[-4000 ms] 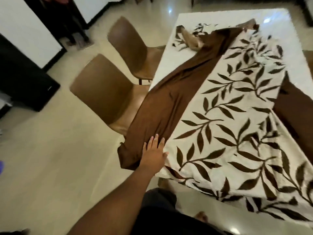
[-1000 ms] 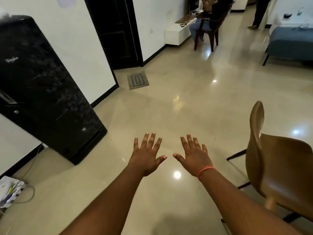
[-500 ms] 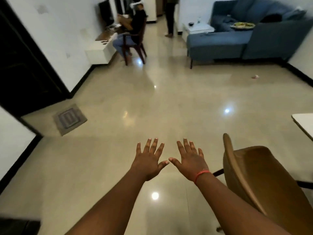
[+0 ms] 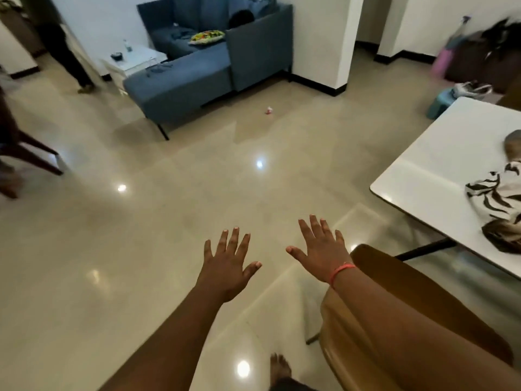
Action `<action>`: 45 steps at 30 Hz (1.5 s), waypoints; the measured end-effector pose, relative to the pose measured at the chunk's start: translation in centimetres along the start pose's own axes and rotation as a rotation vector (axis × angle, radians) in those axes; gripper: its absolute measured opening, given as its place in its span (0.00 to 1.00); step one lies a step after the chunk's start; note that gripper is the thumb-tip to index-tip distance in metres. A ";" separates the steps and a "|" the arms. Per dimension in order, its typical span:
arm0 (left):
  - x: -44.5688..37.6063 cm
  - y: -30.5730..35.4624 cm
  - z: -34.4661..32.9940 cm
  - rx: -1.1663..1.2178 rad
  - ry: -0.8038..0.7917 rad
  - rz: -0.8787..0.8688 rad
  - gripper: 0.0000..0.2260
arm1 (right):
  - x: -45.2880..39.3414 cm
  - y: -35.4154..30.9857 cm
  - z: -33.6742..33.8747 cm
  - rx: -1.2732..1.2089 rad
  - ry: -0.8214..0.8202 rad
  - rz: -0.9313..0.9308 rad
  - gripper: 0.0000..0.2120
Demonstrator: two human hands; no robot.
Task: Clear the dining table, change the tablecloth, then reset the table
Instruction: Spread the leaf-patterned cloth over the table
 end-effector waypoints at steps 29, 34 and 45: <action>-53.3 44.9 3.7 -0.227 -0.162 -1.316 0.35 | -14.8 40.2 5.5 -0.373 0.169 -1.394 0.37; -56.8 55.5 3.5 -0.265 -0.209 -1.394 0.34 | -14.6 49.4 8.2 -0.425 0.239 -1.536 0.31; -60.7 81.5 1.4 -0.173 -0.114 -1.681 0.30 | -14.8 57.8 12.8 -0.293 0.522 -1.829 0.09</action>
Point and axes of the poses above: each hand's wrist, its own x-axis away from the middle knuckle, its own z-axis out of the back of the hand, y = z × x, the point moved 8 cm from there along -x, towards the middle knuckle, and after that the axes turned 5 degrees about y, right-handed, at the moved point
